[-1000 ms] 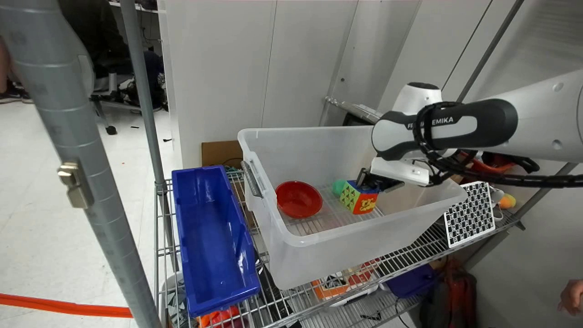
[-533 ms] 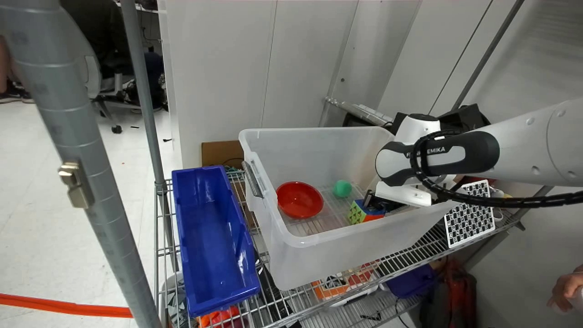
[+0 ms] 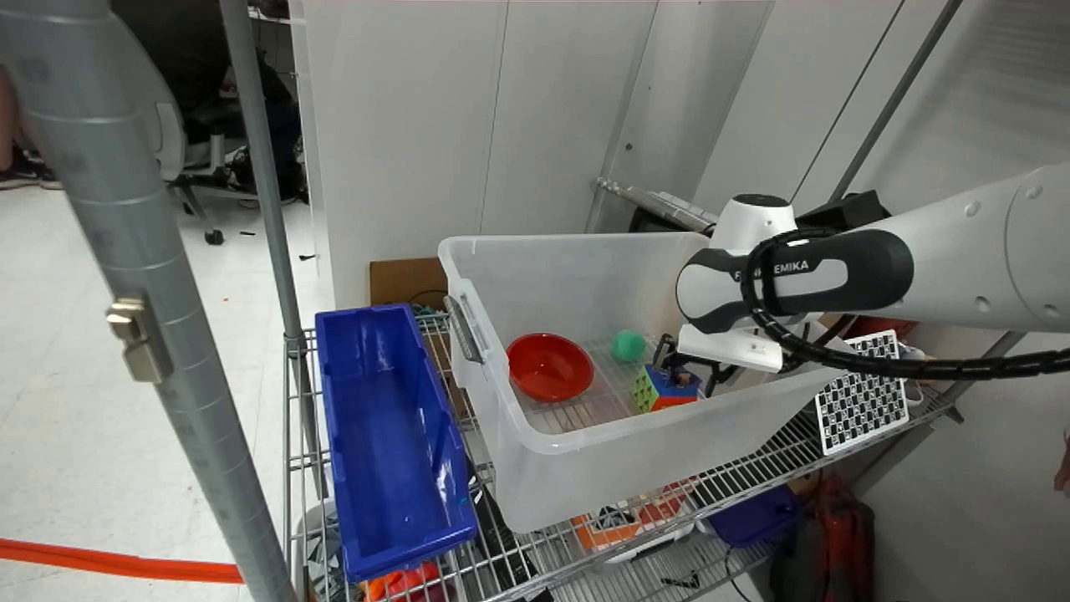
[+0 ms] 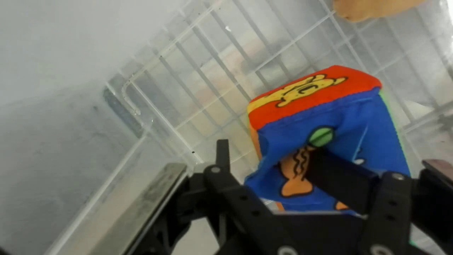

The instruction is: Remove the cube from the red bowl that is in the bucket and put the cube in the bucket

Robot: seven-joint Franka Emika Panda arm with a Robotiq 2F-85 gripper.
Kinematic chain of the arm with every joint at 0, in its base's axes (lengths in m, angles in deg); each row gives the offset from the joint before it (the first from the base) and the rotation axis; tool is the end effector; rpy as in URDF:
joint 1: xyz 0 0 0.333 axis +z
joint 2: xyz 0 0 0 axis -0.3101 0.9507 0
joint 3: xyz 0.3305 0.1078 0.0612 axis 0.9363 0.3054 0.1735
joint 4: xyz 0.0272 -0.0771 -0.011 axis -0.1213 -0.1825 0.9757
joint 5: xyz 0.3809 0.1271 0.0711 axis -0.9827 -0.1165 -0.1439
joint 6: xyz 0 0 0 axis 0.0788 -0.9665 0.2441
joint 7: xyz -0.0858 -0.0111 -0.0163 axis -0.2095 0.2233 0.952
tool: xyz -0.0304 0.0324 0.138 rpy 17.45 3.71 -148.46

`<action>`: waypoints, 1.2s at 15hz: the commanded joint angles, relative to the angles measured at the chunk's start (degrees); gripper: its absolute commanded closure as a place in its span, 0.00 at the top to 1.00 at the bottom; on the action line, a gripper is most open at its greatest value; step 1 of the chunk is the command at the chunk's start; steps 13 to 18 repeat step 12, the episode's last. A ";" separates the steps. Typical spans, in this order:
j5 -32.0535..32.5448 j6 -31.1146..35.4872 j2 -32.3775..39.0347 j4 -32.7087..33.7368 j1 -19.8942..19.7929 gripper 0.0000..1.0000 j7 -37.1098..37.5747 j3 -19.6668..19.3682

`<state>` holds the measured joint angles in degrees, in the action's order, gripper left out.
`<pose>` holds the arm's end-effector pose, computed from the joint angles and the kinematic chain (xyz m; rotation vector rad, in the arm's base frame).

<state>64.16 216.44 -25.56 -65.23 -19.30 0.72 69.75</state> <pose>0.7624 -0.1481 0.1350 2.8469 -0.9133 -0.0005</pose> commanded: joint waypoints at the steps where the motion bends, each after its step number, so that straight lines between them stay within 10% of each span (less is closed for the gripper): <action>1: 6.39 -3.21 -6.41 -5.67 5.29 0.90 3.74 -3.76; 7: 6.26 0.90 -20.69 -19.20 6.67 1.00 -2.08 2.66; 8: 8.69 -2.43 -14.12 -11.57 6.89 1.00 0.92 0.48; 18: 7.80 -0.90 -19.54 -17.10 6.93 1.00 -0.19 2.83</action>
